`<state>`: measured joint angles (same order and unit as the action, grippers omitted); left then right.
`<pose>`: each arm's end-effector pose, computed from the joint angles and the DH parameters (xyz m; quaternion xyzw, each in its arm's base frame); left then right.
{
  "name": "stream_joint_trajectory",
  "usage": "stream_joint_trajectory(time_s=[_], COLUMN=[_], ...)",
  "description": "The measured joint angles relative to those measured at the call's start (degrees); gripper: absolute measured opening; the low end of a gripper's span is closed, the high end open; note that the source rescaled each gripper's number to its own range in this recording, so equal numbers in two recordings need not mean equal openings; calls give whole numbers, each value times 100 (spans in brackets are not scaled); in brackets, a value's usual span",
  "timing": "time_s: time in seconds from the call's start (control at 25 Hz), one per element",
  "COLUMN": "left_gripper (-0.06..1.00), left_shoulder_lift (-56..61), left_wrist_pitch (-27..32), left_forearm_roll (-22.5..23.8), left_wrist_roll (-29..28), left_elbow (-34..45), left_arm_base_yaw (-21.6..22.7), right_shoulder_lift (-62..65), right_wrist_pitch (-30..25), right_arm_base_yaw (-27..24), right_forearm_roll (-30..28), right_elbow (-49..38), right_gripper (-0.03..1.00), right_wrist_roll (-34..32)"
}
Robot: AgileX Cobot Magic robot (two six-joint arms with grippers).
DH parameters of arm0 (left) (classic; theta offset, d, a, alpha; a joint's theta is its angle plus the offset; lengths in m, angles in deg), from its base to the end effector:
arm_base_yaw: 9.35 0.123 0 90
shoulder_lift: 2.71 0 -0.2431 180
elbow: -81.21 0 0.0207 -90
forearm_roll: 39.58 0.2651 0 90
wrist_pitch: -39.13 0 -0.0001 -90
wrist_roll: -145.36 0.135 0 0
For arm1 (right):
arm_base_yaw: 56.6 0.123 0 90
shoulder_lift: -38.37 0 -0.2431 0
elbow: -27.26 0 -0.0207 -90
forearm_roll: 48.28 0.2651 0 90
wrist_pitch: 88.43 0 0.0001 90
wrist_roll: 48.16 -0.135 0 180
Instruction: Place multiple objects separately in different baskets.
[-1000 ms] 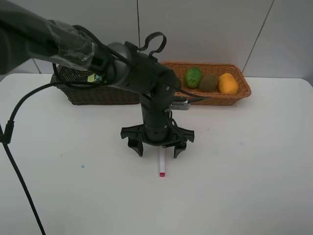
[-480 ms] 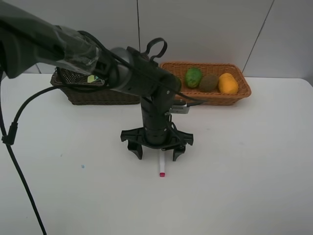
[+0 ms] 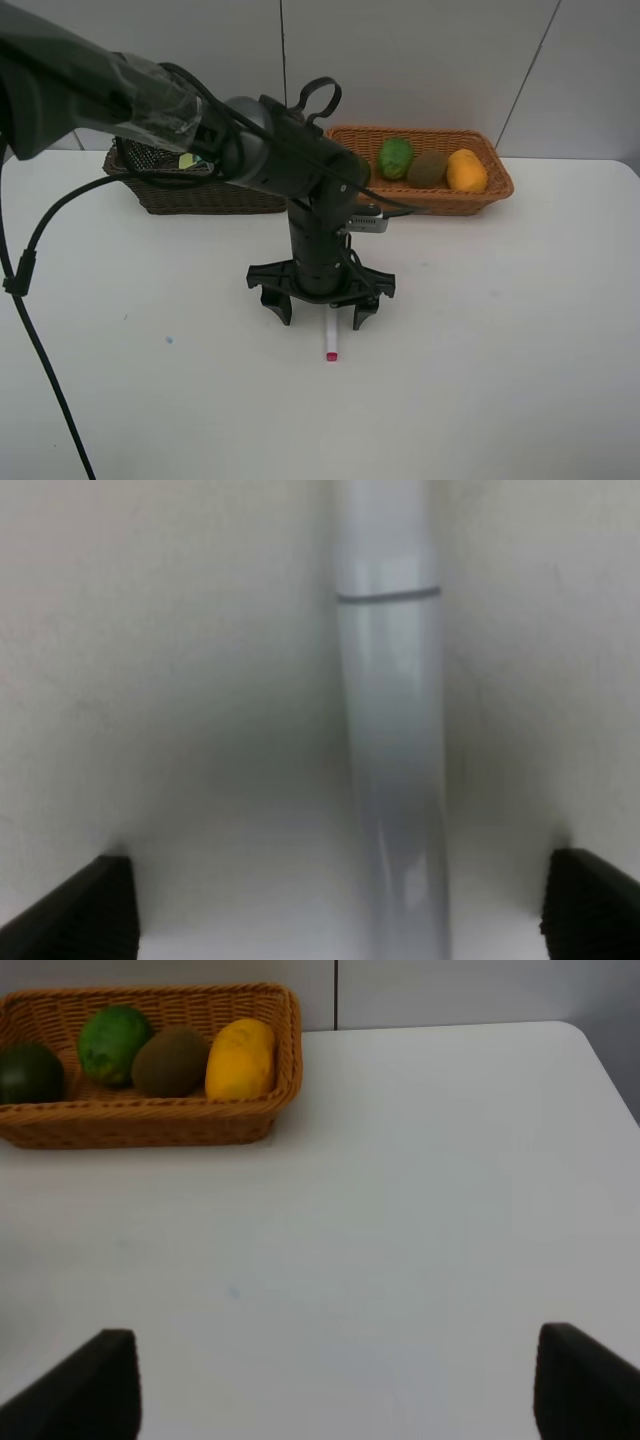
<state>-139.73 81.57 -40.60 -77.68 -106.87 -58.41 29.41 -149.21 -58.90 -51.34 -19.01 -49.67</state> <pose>0.2722 -0.3162 0.0047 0.0463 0.9961 -0.0586 0.0475 0.0867 -0.0098 0.2699 0.0295 0.8473 -0.0303 0.5295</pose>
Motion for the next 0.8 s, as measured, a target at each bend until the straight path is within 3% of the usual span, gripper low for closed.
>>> stream_joint_trajectory(time_s=[0.04, 0.08, 0.16, 0.2, 0.24, 0.8], left_gripper=[95, 85, 47, 18, 0, 2], left_shoulder_lift=[0, 0, 0, 0, 0, 0], left_wrist_pitch=[0, 9, 19, 23, 38, 72], left_forearm_roll=[-1, -15, -92, -150, -175, -196], left_wrist_roll=[0, 0, 0, 0, 7, 7], left_elbow=[0, 0, 0, 0, 0, 0], left_arm_base_yaw=[0, 2, 2, 2, 2, 2], right_shoulder_lift=[0, 0, 0, 0, 0, 0], right_wrist_pitch=[0, 0, 0, 0, 0, 0], right_arm_base_yaw=[0, 0, 0, 0, 0, 0], right_forearm_roll=[0, 0, 0, 0, 0, 0], right_elbow=[0, 0, 0, 0, 0, 0], right_gripper=[98, 98, 98, 98, 98, 98], right_wrist_roll=[0, 0, 0, 0, 0, 0])
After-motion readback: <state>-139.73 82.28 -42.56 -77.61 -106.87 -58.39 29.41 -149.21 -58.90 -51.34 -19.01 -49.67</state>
